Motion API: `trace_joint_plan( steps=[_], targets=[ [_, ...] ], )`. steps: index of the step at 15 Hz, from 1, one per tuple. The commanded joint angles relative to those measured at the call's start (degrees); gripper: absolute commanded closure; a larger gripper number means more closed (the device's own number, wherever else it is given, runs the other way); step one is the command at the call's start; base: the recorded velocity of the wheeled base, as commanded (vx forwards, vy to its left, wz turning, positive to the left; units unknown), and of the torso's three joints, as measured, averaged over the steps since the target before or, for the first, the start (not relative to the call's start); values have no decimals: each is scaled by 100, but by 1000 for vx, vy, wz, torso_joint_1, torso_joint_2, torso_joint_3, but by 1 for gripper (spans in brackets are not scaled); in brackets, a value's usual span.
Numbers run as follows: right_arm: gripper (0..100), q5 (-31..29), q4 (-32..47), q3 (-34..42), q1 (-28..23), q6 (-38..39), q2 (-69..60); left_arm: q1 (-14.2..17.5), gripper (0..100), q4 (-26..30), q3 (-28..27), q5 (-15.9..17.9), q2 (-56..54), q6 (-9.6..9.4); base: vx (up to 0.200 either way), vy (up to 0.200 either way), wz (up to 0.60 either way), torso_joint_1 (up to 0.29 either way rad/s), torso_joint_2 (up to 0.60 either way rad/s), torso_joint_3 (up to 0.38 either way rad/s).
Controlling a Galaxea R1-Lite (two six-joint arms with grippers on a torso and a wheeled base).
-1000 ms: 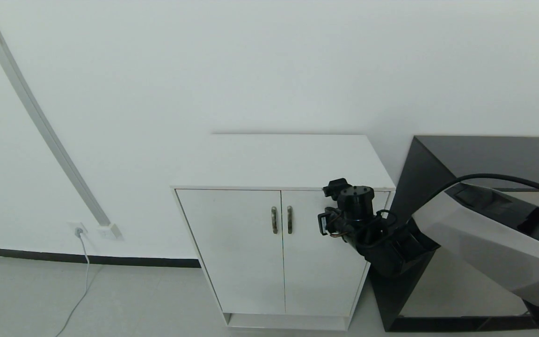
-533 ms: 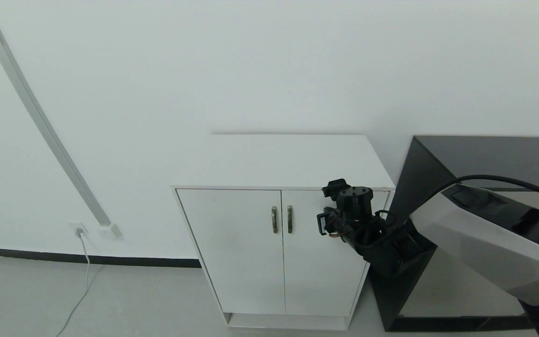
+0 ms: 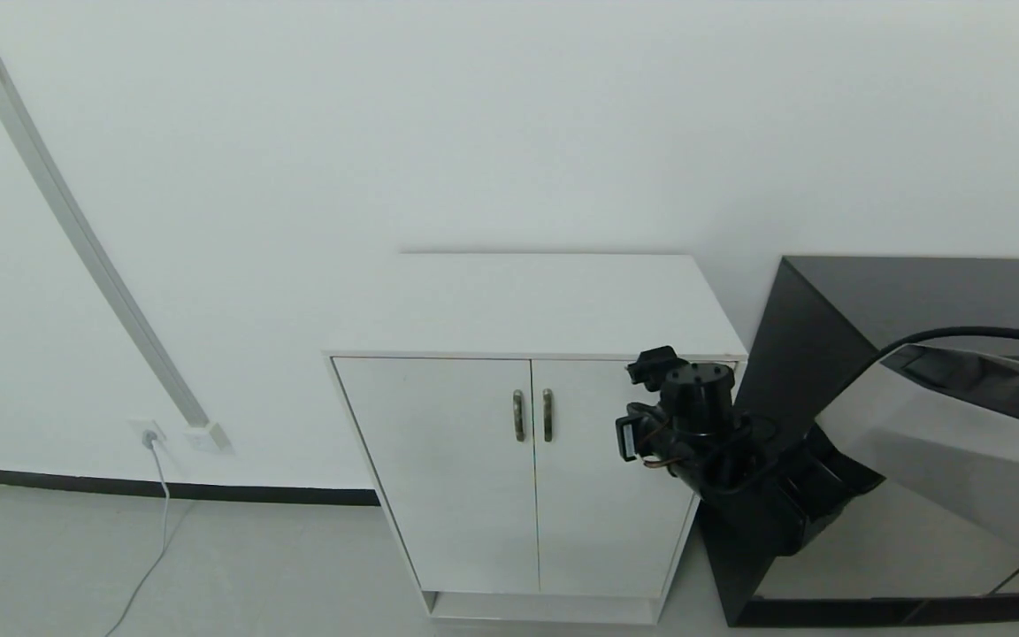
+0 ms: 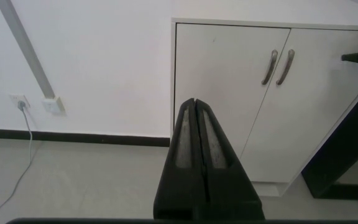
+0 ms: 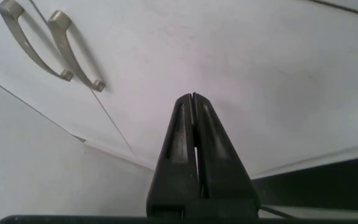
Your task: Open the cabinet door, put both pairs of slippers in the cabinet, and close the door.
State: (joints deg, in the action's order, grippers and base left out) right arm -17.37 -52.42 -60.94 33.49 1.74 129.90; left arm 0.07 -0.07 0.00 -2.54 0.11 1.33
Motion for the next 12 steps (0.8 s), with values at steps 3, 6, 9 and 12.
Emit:
trace_joint_plan(
  steps=[3, 6, 9, 12],
  targets=[
    [100, -12, -374, 1058, -176, 1, -932, 1, 100, -1, 0, 7, -2, 8, 0, 0, 0, 0, 0, 0],
    [100, -100, -506, 1858, -527, 151, -1644, 1, 100, -1, 0, 7, -2, 8, 0, 0, 0, 0, 0, 0],
    [100, -276, -550, 2851, -932, 327, -2426, 1, 100, -1, 0, 7, -2, 8, 0, 0, 0, 0, 0, 0],
    [100, -759, -550, 3545, -1424, 309, -3067, 1, 100, -1, 0, 7, -2, 8, 0, 0, 0, 0, 0, 0]
  ],
)
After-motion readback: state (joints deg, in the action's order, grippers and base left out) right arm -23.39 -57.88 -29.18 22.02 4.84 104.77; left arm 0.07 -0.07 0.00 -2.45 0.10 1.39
